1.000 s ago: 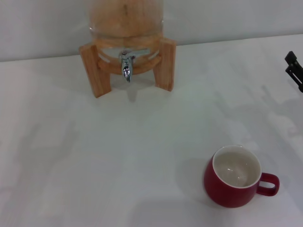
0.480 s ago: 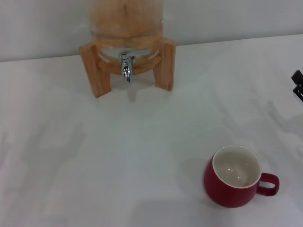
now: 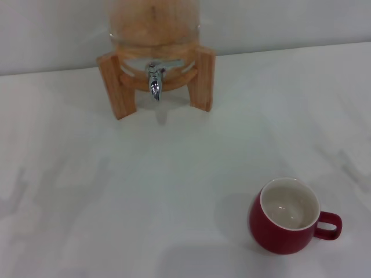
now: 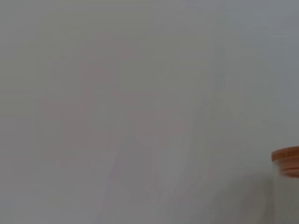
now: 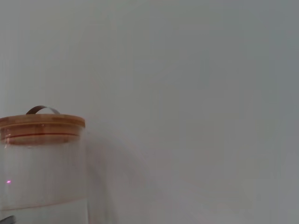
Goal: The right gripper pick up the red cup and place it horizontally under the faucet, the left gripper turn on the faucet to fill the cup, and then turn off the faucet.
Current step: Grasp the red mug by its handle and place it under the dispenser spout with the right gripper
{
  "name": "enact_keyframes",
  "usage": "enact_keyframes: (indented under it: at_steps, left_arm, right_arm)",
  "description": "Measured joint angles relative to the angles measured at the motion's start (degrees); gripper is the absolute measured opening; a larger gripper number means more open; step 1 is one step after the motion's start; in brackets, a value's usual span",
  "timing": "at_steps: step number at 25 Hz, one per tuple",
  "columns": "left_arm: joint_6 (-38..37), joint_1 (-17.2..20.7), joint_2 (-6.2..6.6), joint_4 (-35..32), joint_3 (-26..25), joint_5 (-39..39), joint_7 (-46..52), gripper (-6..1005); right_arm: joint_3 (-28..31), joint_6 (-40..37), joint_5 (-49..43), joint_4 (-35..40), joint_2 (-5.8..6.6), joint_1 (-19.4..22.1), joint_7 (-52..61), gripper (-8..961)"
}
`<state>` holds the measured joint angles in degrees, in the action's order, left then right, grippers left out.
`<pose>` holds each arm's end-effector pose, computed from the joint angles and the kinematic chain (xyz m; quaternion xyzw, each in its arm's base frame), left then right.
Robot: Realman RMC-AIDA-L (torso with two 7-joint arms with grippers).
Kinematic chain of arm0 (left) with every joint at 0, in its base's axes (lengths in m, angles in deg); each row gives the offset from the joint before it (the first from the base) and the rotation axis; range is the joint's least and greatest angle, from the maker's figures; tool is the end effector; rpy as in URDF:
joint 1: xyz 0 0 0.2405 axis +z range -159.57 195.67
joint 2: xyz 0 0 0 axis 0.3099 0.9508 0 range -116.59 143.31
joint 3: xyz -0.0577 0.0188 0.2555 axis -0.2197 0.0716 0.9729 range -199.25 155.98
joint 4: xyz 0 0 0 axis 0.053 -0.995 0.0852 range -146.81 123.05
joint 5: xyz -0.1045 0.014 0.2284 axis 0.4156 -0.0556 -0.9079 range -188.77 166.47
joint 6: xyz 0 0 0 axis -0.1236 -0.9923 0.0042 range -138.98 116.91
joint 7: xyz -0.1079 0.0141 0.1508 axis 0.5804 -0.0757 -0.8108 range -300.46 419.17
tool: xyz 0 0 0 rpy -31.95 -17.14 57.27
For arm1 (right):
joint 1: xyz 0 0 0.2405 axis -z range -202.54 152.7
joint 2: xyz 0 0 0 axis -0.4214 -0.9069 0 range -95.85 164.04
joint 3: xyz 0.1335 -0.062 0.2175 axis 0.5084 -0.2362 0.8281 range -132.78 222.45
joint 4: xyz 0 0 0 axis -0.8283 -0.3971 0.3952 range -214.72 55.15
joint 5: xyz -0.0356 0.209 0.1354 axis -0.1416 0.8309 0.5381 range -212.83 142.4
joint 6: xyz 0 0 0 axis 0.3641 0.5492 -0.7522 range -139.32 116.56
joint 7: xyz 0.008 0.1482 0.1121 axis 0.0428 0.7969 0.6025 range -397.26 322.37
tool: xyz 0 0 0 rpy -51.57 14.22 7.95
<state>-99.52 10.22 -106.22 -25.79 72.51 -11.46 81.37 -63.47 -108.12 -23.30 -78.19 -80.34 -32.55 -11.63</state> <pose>-0.3602 0.2932 -0.0061 -0.6677 -0.1849 -0.4266 0.5814 0.4053 0.2455 0.0185 -0.6906 0.2074 0.3927 0.5708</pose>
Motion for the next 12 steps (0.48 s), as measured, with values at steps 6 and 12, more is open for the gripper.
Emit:
enact_keyframes:
  at_steps: [6, 12]
  left_arm:
    - [0.2, 0.4, -0.10, 0.2, 0.2, 0.0, -0.8, 841]
    - [0.3, 0.2, -0.15, 0.7, 0.2, 0.1, -1.9, 841]
  right_arm:
    - [-0.7, -2.9, -1.9, -5.4, -0.04, 0.2, 0.7, 814]
    - [-0.8, -3.5, -4.1, -8.4, -0.20, 0.5, 0.6, 813]
